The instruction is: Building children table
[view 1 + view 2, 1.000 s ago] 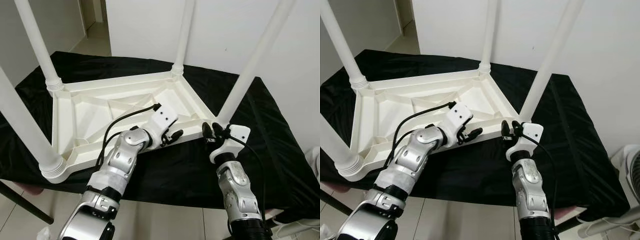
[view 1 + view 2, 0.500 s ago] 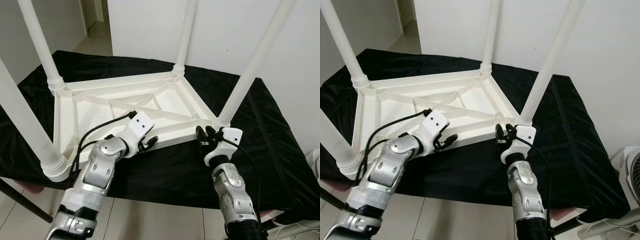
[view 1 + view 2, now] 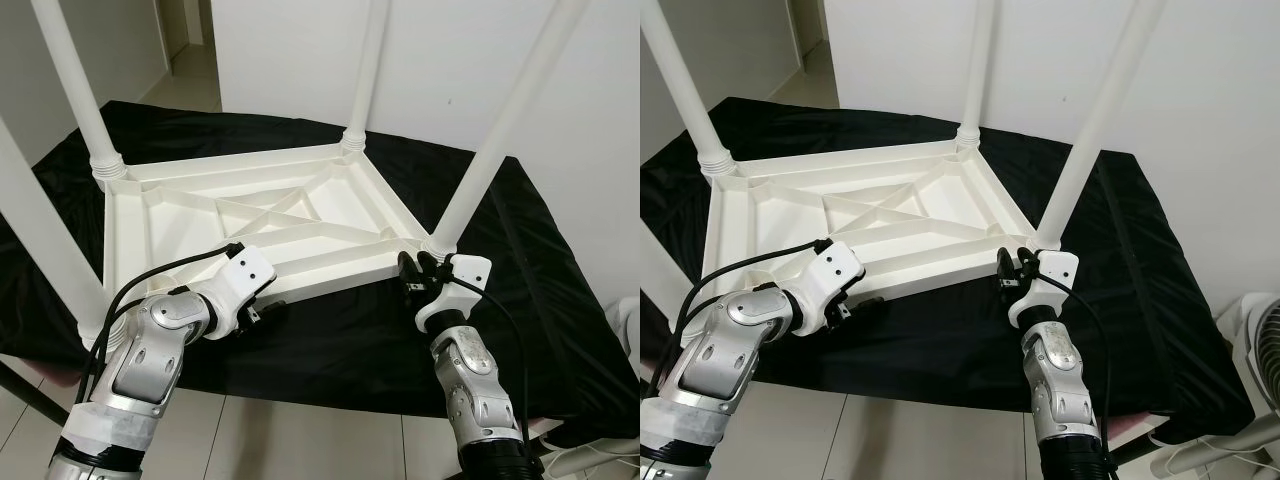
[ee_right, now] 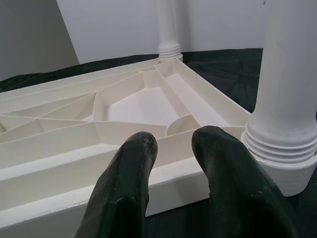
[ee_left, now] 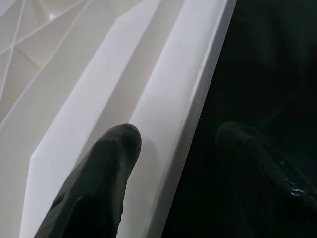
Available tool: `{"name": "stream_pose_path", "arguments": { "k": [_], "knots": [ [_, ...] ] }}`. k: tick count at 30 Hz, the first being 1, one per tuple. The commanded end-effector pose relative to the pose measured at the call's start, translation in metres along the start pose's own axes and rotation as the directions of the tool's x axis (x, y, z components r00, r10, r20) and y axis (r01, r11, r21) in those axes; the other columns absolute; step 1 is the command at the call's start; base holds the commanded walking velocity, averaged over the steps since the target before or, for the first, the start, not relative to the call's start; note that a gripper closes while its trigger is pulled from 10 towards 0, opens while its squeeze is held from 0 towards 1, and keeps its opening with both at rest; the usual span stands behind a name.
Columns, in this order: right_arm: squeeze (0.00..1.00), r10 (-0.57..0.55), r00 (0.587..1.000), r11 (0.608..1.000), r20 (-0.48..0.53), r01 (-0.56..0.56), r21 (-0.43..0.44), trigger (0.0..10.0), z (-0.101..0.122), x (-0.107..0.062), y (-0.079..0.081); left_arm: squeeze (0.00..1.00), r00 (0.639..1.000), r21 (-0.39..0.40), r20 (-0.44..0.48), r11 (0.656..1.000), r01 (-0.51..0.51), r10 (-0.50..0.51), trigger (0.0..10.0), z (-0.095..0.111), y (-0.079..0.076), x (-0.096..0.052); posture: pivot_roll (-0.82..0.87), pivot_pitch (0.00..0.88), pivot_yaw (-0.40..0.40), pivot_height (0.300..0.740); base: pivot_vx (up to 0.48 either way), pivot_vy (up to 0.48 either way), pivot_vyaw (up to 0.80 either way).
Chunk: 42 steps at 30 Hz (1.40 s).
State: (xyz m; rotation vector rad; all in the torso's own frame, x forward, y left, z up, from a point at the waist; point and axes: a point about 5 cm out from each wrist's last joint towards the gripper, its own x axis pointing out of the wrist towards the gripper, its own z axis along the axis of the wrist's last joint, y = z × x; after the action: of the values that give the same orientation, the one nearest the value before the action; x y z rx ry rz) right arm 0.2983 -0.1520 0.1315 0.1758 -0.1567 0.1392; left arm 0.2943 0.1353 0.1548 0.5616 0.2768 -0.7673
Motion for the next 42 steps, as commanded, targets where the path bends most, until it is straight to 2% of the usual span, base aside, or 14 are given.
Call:
{"name": "stream_pose_path", "arguments": {
  "k": [1, 10, 11, 12, 15, 18, 21, 24, 28, 30, 33, 34, 38, 42],
  "knots": [
    [0.0, -0.007, 1.0, 1.0, -0.012, 0.007, 0.0, 10.0, -0.003, -0.001, -0.003, 0.0, 0.998, 0.008, -0.06, 1.0, -0.018, 0.019, 10.0, -0.008, -0.001, 0.003, -0.05, 0.0, -0.088, 0.74, 0.0, 0.0, 0.0],
    [0.0, -0.01, 1.0, 1.0, -0.016, 0.01, -0.006, 10.0, -0.003, -0.003, -0.004, 0.0, 0.987, -0.014, -0.145, 0.997, -0.073, 0.07, 9.6, -0.021, 0.001, 0.01, -0.06, 0.0, -0.09, 0.74, 0.0, 0.0, 0.0],
    [0.0, -0.01, 1.0, 1.0, -0.015, 0.01, -0.007, 10.0, -0.003, -0.002, -0.005, 0.0, 0.984, -0.02, -0.158, 0.996, -0.086, 0.082, 6.8, -0.024, 0.001, 0.012, -0.06, 0.0, -0.09, 0.74, 0.0, 0.0, 0.0],
    [0.0, -0.012, 1.0, 1.0, -0.014, 0.011, -0.008, 10.0, -0.002, -0.002, -0.005, 0.0, 0.984, -0.031, -0.151, 0.994, -0.103, 0.097, 0.0, -0.022, 0.002, 0.015, -0.06, 0.0, -0.09, 0.74, 0.0, 0.0, 0.0],
    [0.0, -0.013, 1.0, 1.0, -0.012, 0.013, -0.007, 10.0, -0.002, -0.001, -0.005, 0.0, 0.985, -0.038, -0.136, 0.993, -0.113, 0.107, 0.0, -0.017, 0.003, 0.017, -0.07, 0.001, -0.088, 0.74, 0.0, 0.0, 0.0],
    [0.0, -0.017, 1.0, 1.0, -0.009, 0.017, -0.005, 10.0, -0.001, -0.001, -0.005, 0.0, 0.989, -0.07, -0.099, 0.99, -0.121, 0.114, 0.0, -0.008, 0.005, 0.021, -0.07, 0.006, -0.084, 0.74, 0.0, 0.0, 0.0],
    [0.0, -0.031, 1.0, 1.0, -0.004, 0.031, -0.002, 10.0, -0.001, -0.002, -0.006, 0.0, 0.986, -0.137, -0.069, 0.977, -0.163, 0.155, 0.0, 0.003, 0.007, 0.028, -0.08, 0.009, -0.078, 0.74, 0.0, 0.0, 0.0],
    [0.0, -0.034, 0.999, 0.999, -0.002, 0.034, -0.001, 10.0, 0.0, -0.002, -0.006, 0.0, 0.986, -0.155, -0.056, 0.974, -0.166, 0.159, 0.0, 0.008, 0.007, 0.031, -0.08, 0.009, -0.075, 0.74, 0.0, 0.0, 0.0],
    [0.0, -0.042, 0.999, 0.999, 0.002, 0.042, 0.002, 10.0, 0.0, -0.002, -0.006, 0.0, 0.989, -0.184, 0.008, 0.973, -0.142, 0.146, 0.0, 0.029, 0.0, 0.042, -0.09, 0.008, -0.068, 0.74, 0.0, 0.0, 0.0],
    [0.0, -0.045, 0.999, 0.999, 0.004, 0.045, 0.003, 10.0, 0.0, -0.001, -0.006, 0.0, 0.989, -0.182, 0.064, 0.976, -0.121, 0.135, 0.0, 0.047, -0.006, 0.049, -0.09, 0.008, -0.067, 0.74, 0.0, 0.0, 0.0],
    [0.0, -0.047, 0.999, 0.999, 0.005, 0.046, 0.004, 10.0, 0.0, -0.001, -0.006, 0.0, 0.988, -0.176, 0.083, 0.978, -0.114, 0.13, 0.0, 0.053, -0.008, 0.052, -0.09, 0.008, -0.067, 0.74, 0.0, 0.0, 0.0],
    [0.0, -0.046, 0.999, 0.999, 0.007, 0.046, 0.004, 10.0, 0.001, -0.001, -0.005, 0.0, 0.988, -0.152, 0.105, 0.984, -0.094, 0.11, 10.0, 0.059, -0.012, 0.055, -0.09, 0.008, -0.058, 0.74, 0.0, 0.0, 0.0],
    [0.0, -0.053, 0.999, 0.999, 0.012, 0.053, 0.005, 10.0, 0.001, -0.001, -0.005, 0.0, 0.982, -0.1, 0.187, 0.995, -0.018, 0.036, 10.0, 0.068, -0.026, 0.054, -0.09, 0.009, -0.055, 0.74, 0.0, 0.0, 0.0],
    [0.0, -0.061, 0.998, 0.998, 0.011, 0.061, 0.006, 10.0, 0.001, -0.003, -0.006, 0.0, 0.98, -0.086, 0.199, 0.996, 0.004, 0.013, 10.0, 0.065, -0.028, 0.05, -0.09, 0.01, -0.054, 0.74, 0.0, 0.0, 0.0]
  ]
}}
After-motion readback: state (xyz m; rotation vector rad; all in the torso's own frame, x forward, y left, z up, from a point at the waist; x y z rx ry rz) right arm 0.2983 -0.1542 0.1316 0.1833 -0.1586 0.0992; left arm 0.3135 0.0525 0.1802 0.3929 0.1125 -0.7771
